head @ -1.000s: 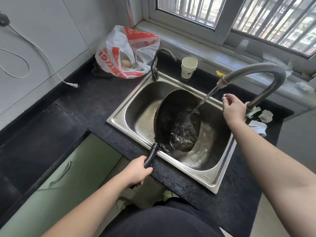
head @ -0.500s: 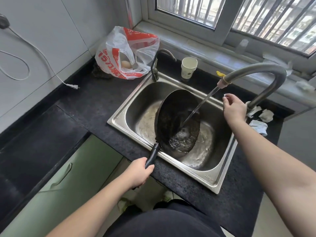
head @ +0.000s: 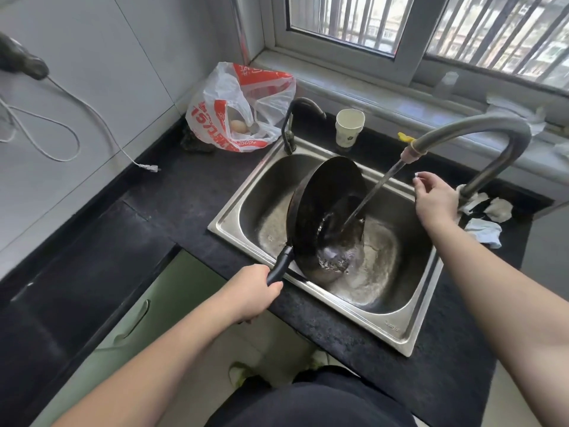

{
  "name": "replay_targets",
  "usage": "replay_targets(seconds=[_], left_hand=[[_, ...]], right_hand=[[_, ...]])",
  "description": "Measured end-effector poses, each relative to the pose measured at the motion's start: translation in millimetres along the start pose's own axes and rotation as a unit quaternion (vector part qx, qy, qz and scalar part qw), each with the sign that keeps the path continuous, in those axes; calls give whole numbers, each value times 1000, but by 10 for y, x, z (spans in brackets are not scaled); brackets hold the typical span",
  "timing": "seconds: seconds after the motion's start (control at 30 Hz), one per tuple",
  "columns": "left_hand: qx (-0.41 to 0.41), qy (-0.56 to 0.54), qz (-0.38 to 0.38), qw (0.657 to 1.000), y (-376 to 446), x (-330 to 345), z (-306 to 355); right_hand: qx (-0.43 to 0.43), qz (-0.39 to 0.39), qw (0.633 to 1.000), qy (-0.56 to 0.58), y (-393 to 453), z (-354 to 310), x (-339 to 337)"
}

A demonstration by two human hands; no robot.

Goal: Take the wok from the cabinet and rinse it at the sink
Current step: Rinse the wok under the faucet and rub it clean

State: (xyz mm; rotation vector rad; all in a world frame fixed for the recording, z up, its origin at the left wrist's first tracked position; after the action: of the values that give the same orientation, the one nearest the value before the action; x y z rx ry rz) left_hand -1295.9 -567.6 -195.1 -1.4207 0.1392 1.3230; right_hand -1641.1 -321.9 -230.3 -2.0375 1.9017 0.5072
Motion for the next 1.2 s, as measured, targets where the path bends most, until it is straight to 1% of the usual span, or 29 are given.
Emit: replay_targets(seconds=[0.2,0.33,0.5,0.63,0.67,0.73,0.8,0.9,0.97,1.03,1.07,1.13,1.2], left_hand=[[13,35,6,999,-202,-306,8],[14,129,32,991,-205,-445,-1],[4,240,71,968,-110,-562,42],[24,355,117,927,-55,-597,194],[31,371,124,920,-48,-577,223],[37,378,132,916,-42,-540,262],[37,358,137,923,-36,-517,304],[6,264,146,953,-30,-519,351],[-7,226,144,963,-11,-534,349],[-19,185,113,976,18,-535,256],[-22,148,89,985,33,-525,200],[-18,50,34,998,71,-467,90],[-24,-72,-21,997,70,-372,23]], right_hand=[[-4,6,1000,9,20,19,6],[-1,3,1000,6,5,4,-8],[2,-1,1000,6,-11,-25,-16],[7,0,1000,8,-29,-38,-22],[7,0,1000,5,-29,-37,-21],[1,-1,1000,-1,-22,-40,-15],[0,0,1000,-2,-14,-29,-17],[-3,-2,1000,1,-12,-19,-15],[-3,-1,1000,1,-11,-18,-18],[-2,-2,1000,1,-11,-11,-12],[-2,-2,1000,1,-9,-8,-11],[-1,0,1000,2,-6,-6,-8],[1,0,1000,4,-8,5,-4]])
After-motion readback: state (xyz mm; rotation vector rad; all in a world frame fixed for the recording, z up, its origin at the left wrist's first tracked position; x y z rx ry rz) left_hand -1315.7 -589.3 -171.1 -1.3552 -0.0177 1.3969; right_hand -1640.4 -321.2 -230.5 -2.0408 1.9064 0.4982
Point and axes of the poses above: each hand's wrist, its own y-axis towards the middle knuckle, its own x-axis out of the palm, z = x × y, the point moved 7 cm from there along y, towards the middle knuckle, and after that the axes turned 14 degrees about y, right-handed, at the moved point
